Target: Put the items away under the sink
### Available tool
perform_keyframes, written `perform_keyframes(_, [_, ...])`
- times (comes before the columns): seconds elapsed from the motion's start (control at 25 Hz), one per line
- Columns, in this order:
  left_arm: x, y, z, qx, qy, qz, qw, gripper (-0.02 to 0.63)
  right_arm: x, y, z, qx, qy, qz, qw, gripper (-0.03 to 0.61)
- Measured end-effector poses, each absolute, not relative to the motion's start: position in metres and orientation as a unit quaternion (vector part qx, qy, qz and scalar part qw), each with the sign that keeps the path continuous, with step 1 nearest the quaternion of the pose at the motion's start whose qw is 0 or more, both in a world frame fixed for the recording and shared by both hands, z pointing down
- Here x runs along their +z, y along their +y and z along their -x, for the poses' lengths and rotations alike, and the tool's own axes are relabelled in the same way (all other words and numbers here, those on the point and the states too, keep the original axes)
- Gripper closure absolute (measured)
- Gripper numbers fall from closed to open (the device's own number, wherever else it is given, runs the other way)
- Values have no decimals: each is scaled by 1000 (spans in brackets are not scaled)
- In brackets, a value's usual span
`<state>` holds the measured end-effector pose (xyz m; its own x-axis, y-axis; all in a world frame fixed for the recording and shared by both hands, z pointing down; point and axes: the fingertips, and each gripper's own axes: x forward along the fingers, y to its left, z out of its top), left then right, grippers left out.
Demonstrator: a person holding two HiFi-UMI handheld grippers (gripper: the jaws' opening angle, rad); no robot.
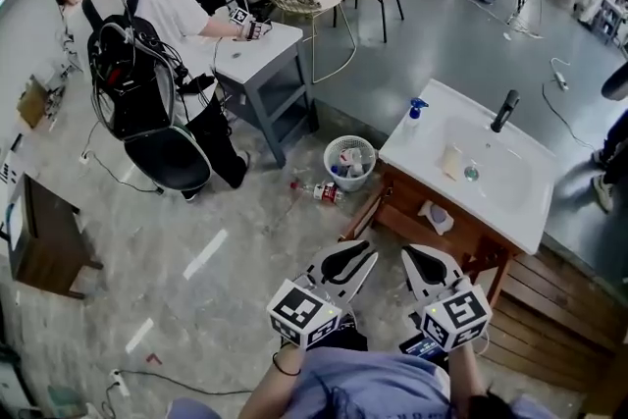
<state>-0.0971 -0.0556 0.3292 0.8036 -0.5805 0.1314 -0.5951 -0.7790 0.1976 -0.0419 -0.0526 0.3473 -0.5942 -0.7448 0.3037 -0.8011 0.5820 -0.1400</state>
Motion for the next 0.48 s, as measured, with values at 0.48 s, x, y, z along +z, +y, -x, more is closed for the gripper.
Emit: perform_keyframes(0.48, [329, -80, 113, 32, -284, -952, 113, 548, 343, -81, 35, 118, -854, -492, 119, 565])
